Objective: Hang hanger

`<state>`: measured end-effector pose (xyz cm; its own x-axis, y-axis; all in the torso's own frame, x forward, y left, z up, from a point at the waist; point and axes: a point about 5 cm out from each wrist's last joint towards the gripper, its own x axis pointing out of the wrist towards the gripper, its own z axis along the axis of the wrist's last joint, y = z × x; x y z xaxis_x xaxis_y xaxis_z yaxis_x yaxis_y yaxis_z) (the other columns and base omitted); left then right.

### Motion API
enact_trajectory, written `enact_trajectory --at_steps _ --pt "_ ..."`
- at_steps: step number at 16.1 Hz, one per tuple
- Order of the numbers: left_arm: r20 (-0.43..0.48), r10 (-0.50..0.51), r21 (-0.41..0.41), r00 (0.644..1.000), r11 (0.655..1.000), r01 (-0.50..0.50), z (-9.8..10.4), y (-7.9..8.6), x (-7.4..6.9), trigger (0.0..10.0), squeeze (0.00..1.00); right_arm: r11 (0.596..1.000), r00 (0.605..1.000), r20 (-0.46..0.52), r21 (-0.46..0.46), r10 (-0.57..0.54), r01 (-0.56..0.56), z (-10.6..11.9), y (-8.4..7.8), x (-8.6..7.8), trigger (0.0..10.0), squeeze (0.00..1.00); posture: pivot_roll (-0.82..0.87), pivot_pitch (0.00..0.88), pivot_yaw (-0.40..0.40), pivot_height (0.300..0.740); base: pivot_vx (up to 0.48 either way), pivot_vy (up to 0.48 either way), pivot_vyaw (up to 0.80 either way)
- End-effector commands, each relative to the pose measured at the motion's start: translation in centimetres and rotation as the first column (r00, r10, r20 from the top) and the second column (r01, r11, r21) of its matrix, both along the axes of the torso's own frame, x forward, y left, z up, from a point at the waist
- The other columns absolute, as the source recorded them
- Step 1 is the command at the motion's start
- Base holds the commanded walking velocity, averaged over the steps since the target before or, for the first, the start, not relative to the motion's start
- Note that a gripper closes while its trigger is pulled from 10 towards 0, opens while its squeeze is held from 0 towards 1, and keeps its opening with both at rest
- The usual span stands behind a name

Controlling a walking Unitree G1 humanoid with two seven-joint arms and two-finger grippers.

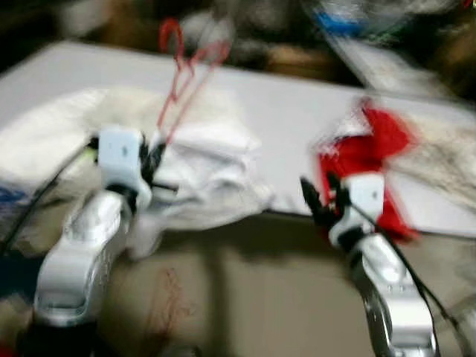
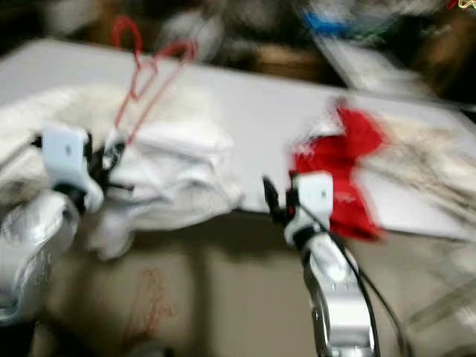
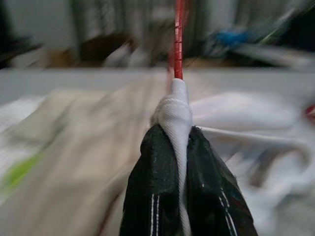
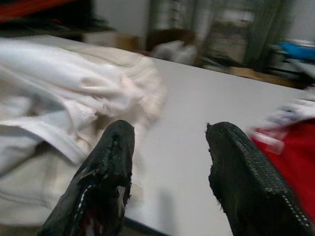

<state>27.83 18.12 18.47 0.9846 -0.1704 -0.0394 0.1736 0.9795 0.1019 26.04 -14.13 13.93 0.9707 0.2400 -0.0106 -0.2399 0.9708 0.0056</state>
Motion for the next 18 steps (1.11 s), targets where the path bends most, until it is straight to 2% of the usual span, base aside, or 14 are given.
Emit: enact_trajectory --at_steps 1,4,6,7,9,10,11,14,16,17,18 --pt "0.034 -0.013 0.010 0.999 1.000 0.013 0.8 -0.4 0.3 10.0 0.00 0.999 0.999 -0.018 0.026 -0.037 0.037 0.0 -0.4 0.1 10.0 0.00 0.10 0.000 -0.068 0.740 0.300 0.000 0.00" --pt "0.033 -0.037 0.017 0.999 0.999 0.036 0.9 -0.9 0.6 10.0 0.00 0.998 0.999 -0.018 0.037 -0.046 0.047 0.2 -0.5 0.2 10.0 0.00 0.10 0.000 -0.068 0.740 0.298 0.000 0.00" --pt "0.035 -0.111 -0.008 0.993 0.994 0.112 1.0 -1.6 0.2 10.0 0.00 0.998 0.999 -0.008 0.040 -0.049 0.049 0.4 -0.6 0.2 10.0 0.00 0.10 0.000 -0.068 0.740 0.000 0.000 0.00" --pt "0.038 -0.131 0.014 0.991 0.991 0.131 1.1 -1.8 0.1 10.0 0.00 0.998 0.999 -0.006 0.042 -0.049 0.050 0.5 -0.7 0.2 10.0 0.00 0.10 0.000 -0.069 0.740 0.000 0.000 0.00" --pt "0.073 -0.147 -0.026 0.986 0.988 0.149 1.5 -1.5 -0.3 10.0 0.00 0.998 0.999 0.001 0.045 -0.040 0.040 0.6 -0.7 0.2 10.0 0.00 0.10 0.000 -0.072 0.740 0.000 0.000 0.00" --pt "0.054 -0.166 -0.012 0.985 0.986 0.166 1.4 -1.4 -0.3 1.0 0.00 0.998 0.999 0.000 0.047 -0.040 0.040 0.6 -0.8 0.3 10.0 0.00 0.10 0.000 -0.074 0.740 0.000 0.000 0.00" --pt "0.056 -0.201 -0.005 0.978 0.979 0.202 1.5 -1.2 -0.3 0.0 0.00 0.998 0.999 0.009 0.052 -0.034 0.033 0.7 -1.0 0.4 10.0 0.00 0.11 0.000 -0.078 0.740 0.000 0.000 0.00" --pt "0.060 -0.244 0.013 0.968 0.970 0.244 2.1 -1.0 0.6 0.0 0.00 0.997 0.999 0.030 0.068 0.019 -0.021 1.0 -1.2 1.1 10.0 0.00 0.13 0.000 -0.079 0.740 0.000 0.000 0.00" --pt "0.055 -0.280 0.020 0.958 0.960 0.279 2.3 -1.0 1.3 0.0 0.00 0.988 0.988 0.036 0.032 0.149 -0.150 1.2 -0.5 1.5 10.0 0.00 0.13 0.000 -0.074 0.740 0.000 0.000 0.00" --pt "0.059 -0.307 0.029 0.950 0.952 0.305 2.6 -1.0 1.6 0.0 0.00 0.970 0.970 0.023 0.017 0.242 -0.242 1.1 0.1 1.7 10.0 0.18 0.13 0.000 -0.071 0.740 0.000 0.000 0.00" --pt "0.067 -0.326 0.026 0.943 0.945 0.325 2.9 -1.1 1.7 0.0 0.00 0.961 0.961 0.022 0.018 0.275 -0.276 1.2 0.3 1.9 10.0 1.00 0.13 0.000 -0.070 0.740 0.000 0.000 0.00"
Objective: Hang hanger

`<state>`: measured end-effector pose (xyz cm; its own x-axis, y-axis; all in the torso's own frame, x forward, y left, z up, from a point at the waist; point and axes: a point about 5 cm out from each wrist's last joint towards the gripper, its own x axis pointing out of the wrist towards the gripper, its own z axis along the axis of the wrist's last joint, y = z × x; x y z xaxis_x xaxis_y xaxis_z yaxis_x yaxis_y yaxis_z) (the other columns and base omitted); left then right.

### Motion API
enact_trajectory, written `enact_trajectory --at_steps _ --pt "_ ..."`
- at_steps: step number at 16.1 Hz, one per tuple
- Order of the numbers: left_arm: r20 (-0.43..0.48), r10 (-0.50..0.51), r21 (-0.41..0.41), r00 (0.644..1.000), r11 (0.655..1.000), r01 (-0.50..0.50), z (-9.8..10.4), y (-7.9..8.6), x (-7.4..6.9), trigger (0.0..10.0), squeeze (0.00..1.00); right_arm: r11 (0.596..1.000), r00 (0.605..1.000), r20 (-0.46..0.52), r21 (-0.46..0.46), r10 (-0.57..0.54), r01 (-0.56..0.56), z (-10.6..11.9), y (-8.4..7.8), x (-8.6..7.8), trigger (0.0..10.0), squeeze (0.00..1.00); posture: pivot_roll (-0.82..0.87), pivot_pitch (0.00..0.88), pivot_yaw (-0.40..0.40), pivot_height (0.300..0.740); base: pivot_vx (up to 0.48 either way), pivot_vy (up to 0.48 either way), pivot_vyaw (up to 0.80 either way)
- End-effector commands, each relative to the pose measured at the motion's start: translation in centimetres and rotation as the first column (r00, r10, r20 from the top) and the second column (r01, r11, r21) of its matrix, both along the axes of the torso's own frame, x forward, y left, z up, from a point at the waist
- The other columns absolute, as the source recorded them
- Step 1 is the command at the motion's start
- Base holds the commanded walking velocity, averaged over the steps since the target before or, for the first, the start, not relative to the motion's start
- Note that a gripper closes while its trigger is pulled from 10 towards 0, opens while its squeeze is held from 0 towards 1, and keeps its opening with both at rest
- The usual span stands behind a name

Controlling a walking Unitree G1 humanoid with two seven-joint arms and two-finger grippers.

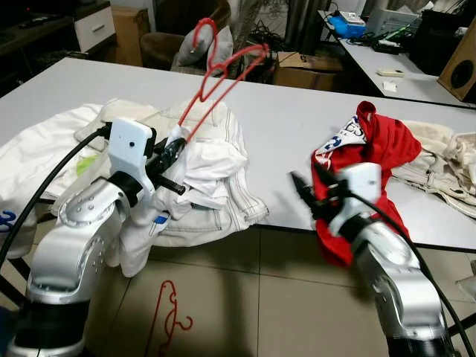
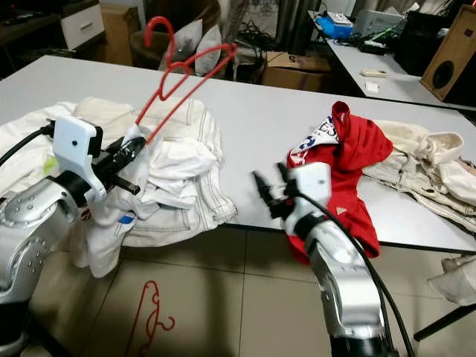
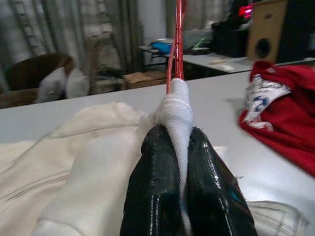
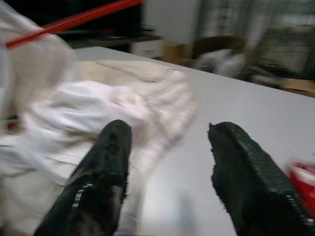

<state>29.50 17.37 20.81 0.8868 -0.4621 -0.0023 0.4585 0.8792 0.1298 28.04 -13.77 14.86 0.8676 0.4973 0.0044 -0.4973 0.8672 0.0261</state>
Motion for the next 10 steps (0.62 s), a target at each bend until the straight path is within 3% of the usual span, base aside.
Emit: enact_trajectory --at_steps 1,6,10 --pt "0.045 -0.074 -0.009 0.996 0.997 0.074 1.3 -0.6 0.1 0.0 0.00 0.997 0.997 0.016 0.028 0.070 -0.070 0.7 0.4 0.6 10.0 1.00 0.14 0.000 -0.073 0.740 0.000 0.000 0.00" --pt "0.137 -0.268 0.082 0.954 0.962 0.259 5.9 0.1 0.5 0.0 0.00 0.961 0.953 0.126 -0.006 0.276 -0.278 3.9 3.4 4.4 10.0 1.00 0.19 0.000 -0.093 0.740 0.000 0.000 0.00" --pt "0.135 -0.334 0.161 0.933 0.936 0.312 7.2 0.1 0.3 0.0 0.00 0.934 0.922 0.156 -0.003 0.354 -0.358 4.8 5.1 5.8 10.0 1.00 0.23 0.000 -0.101 0.740 0.000 0.000 0.00"
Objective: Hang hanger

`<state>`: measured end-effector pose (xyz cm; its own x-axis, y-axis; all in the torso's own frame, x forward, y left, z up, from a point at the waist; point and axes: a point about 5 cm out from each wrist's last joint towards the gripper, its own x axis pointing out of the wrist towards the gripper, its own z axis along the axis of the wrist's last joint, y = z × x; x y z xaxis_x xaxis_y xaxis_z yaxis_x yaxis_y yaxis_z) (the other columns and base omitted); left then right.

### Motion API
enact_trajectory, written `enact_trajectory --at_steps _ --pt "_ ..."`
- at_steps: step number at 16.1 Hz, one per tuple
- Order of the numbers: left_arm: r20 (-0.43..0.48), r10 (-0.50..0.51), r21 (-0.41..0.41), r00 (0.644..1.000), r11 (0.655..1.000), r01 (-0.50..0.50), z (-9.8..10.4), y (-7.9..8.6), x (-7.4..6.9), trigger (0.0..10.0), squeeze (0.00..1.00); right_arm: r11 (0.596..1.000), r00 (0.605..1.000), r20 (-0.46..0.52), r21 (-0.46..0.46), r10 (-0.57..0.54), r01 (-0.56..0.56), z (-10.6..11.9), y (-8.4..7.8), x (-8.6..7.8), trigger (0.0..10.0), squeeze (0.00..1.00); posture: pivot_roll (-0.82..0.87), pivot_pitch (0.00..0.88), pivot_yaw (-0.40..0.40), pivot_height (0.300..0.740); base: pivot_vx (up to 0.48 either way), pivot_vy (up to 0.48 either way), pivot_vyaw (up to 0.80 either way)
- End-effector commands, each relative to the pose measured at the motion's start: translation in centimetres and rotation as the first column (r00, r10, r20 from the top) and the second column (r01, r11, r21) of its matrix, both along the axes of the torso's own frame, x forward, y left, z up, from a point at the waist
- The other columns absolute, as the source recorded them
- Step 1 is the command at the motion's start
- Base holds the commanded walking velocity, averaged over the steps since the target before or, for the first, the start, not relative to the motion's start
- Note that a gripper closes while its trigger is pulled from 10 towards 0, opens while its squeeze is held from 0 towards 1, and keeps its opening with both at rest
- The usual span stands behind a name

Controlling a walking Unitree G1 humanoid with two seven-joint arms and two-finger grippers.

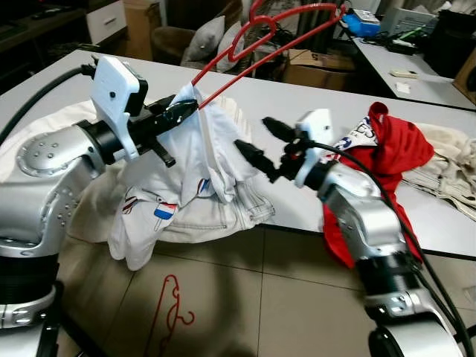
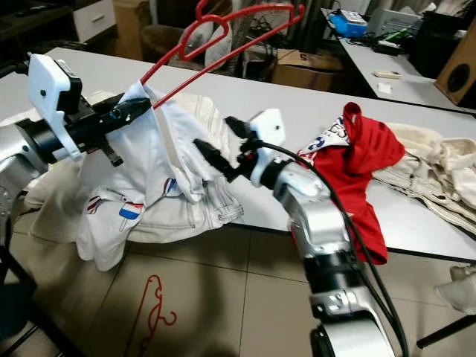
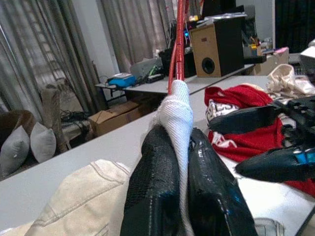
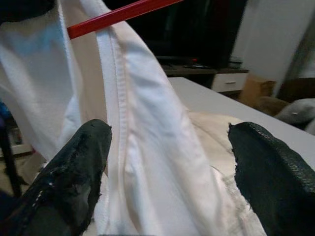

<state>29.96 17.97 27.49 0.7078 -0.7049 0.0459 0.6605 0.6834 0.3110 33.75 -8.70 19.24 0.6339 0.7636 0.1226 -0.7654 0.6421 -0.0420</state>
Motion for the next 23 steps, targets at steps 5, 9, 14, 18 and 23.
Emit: enact_trajectory --at_steps 5,9,14,18,23 --pt "0.002 -0.023 0.051 1.000 0.998 0.023 0.5 -0.7 0.1 0.0 0.00 0.991 0.996 0.060 0.108 0.071 -0.077 1.8 1.6 0.6 10.0 1.00 0.26 0.004 -0.103 0.740 0.000 0.000 0.00" --pt "-0.005 -0.095 0.020 0.995 0.995 0.095 1.0 -1.9 -0.4 0.0 0.00 0.998 0.998 0.028 0.011 -0.055 0.055 0.5 2.5 2.0 10.0 1.00 0.25 0.007 -0.093 0.740 0.000 0.000 0.00" --pt "-0.003 -0.136 -0.002 0.991 0.991 0.136 1.3 -3.0 -0.7 0.0 0.00 0.994 0.995 0.013 0.042 -0.097 0.097 1.0 3.4 2.7 10.0 0.67 0.25 0.010 -0.099 0.740 0.000 0.000 0.00" --pt "0.008 -0.068 -0.030 0.998 0.997 0.068 1.5 -3.1 -0.2 0.0 0.00 0.996 0.997 0.023 0.040 -0.076 0.075 1.0 4.7 2.5 10.0 0.00 0.25 0.010 -0.111 0.740 0.000 0.000 0.00" --pt "0.019 0.015 -0.064 1.000 0.998 -0.013 2.0 -2.7 0.8 0.0 0.00 0.999 0.998 0.037 0.029 -0.048 0.047 0.1 6.0 1.3 10.0 0.00 0.25 0.011 -0.110 0.740 0.000 0.000 0.00"
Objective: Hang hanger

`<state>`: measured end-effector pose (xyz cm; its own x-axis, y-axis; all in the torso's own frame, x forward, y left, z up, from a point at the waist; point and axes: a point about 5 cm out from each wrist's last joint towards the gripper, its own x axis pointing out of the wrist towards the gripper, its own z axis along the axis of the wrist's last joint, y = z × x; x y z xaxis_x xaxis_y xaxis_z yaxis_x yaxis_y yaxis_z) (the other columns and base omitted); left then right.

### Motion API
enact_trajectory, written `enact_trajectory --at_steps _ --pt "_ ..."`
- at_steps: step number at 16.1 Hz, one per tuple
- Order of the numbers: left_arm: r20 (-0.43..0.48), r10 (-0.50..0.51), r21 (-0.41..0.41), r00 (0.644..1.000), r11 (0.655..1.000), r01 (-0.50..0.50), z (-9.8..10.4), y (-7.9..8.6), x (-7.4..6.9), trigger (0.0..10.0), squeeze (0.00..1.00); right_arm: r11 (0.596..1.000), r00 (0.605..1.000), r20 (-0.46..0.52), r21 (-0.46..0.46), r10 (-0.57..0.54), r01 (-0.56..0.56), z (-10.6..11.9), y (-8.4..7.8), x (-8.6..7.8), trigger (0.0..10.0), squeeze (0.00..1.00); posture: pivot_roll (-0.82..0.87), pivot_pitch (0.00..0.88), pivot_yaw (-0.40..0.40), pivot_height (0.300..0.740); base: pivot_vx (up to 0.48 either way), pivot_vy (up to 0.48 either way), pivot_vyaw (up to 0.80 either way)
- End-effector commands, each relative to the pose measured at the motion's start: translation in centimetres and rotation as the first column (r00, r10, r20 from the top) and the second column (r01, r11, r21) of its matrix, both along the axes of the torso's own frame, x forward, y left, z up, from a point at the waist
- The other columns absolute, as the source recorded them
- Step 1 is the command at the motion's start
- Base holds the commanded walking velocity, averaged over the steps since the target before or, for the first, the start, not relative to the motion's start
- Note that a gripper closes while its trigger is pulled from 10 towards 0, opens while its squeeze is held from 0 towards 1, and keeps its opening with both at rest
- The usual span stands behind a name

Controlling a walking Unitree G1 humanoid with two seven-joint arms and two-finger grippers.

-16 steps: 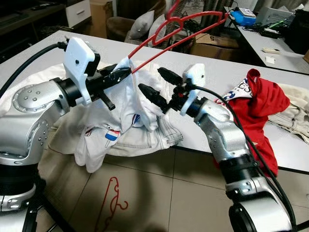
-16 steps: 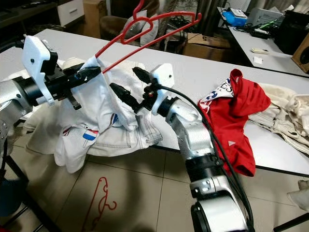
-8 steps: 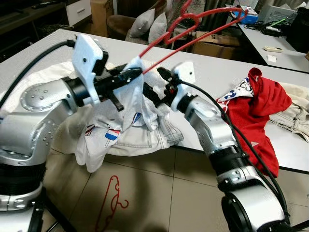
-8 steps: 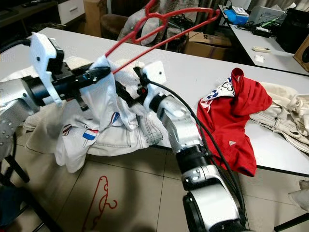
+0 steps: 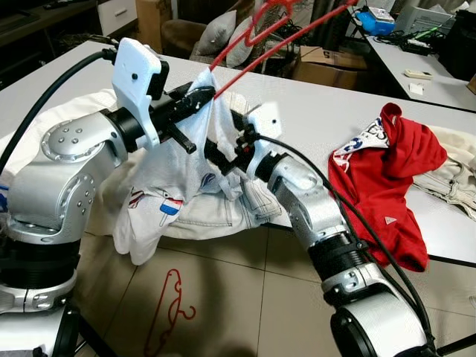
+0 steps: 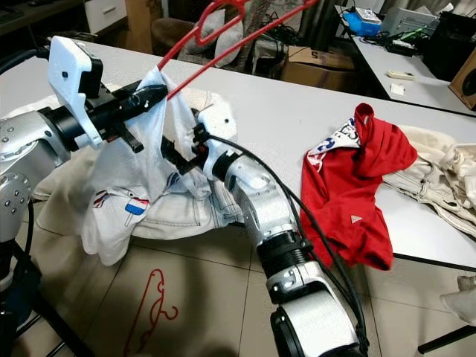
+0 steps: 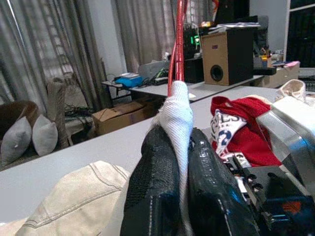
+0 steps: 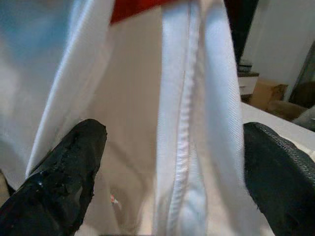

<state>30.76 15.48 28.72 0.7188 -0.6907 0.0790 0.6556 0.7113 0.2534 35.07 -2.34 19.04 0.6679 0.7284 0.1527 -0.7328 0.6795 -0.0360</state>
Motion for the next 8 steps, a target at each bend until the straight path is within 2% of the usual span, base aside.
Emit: enact_trajectory --at_steps 1,2,5,7,8 --pt "0.030 -0.078 -0.023 0.997 0.997 0.079 1.1 -0.9 -0.8 0.0 0.00 0.997 0.998 -0.001 -0.033 -0.070 0.070 -0.6 -0.4 0.4 10.0 0.00 0.25 0.012 -0.106 0.740 0.000 0.000 0.00" --pt "0.025 -0.109 -0.025 0.994 0.994 0.110 1.2 -1.2 -1.2 0.0 0.00 0.993 0.993 -0.025 -0.026 -0.119 0.119 -0.8 -0.6 0.9 10.0 0.00 0.25 0.012 -0.105 0.740 0.000 0.000 0.00" --pt "0.022 -0.118 -0.026 0.993 0.993 0.119 1.2 -1.3 -1.3 0.0 0.00 0.990 0.989 -0.050 -0.004 -0.139 0.139 -0.8 -0.6 1.1 10.0 0.00 0.25 0.013 -0.105 0.740 0.000 0.000 0.00" --pt "0.028 -0.138 -0.046 0.990 0.989 0.139 1.8 -1.5 -1.6 0.0 0.00 0.982 0.974 -0.138 0.036 -0.178 0.185 -1.5 -1.0 2.0 10.0 0.00 0.26 0.013 -0.111 0.740 0.000 0.000 0.00" --pt "0.028 -0.139 -0.048 0.990 0.989 0.140 1.9 -1.5 -1.6 0.0 0.00 0.980 0.970 -0.149 0.033 -0.191 0.198 -1.7 -1.1 2.1 9.7 0.00 0.26 0.012 -0.114 0.740 0.000 0.000 0.00"
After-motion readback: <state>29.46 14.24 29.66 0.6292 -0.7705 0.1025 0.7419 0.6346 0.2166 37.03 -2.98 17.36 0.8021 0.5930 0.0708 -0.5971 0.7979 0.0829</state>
